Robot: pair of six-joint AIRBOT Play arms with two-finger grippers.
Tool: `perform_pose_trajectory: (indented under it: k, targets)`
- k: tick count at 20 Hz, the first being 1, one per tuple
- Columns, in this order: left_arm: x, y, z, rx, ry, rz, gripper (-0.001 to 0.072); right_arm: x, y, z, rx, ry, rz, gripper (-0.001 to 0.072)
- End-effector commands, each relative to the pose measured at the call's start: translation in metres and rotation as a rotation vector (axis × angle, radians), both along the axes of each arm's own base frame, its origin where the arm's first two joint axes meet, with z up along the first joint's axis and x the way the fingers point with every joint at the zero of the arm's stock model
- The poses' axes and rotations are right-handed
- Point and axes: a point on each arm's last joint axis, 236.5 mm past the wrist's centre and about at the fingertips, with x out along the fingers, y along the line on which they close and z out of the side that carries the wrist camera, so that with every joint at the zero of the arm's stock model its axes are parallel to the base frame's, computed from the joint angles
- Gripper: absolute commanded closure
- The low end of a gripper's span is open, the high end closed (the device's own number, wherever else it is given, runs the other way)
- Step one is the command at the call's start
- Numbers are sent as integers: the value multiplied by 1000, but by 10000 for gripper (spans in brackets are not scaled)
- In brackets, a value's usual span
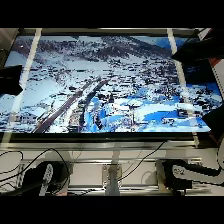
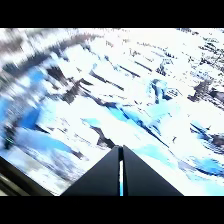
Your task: Fold the clothes and pants, and hang the long-sleeved shirts on hangers.
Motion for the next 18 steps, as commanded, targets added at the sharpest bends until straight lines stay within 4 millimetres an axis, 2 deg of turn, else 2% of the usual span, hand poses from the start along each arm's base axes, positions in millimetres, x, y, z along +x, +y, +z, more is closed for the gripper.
perform_pose_trajectory:
  k: [1, 5, 7, 18]
  targets:
    - [0, 0, 0, 1, -1, 1, 687, 5, 10, -20, -289, -18, -24, 670]
    - [0, 0, 0, 1, -1, 1, 686, 14, -21, -48, -224, 111, -298, 670]
    - [0, 0, 0, 1, -1, 1, 687, 13, -31, -61, -215, 152, -341, 669]
    - [0, 0, 0, 1, -1, 1, 687, 13, -28, -63, -199, 156, -336, 669]
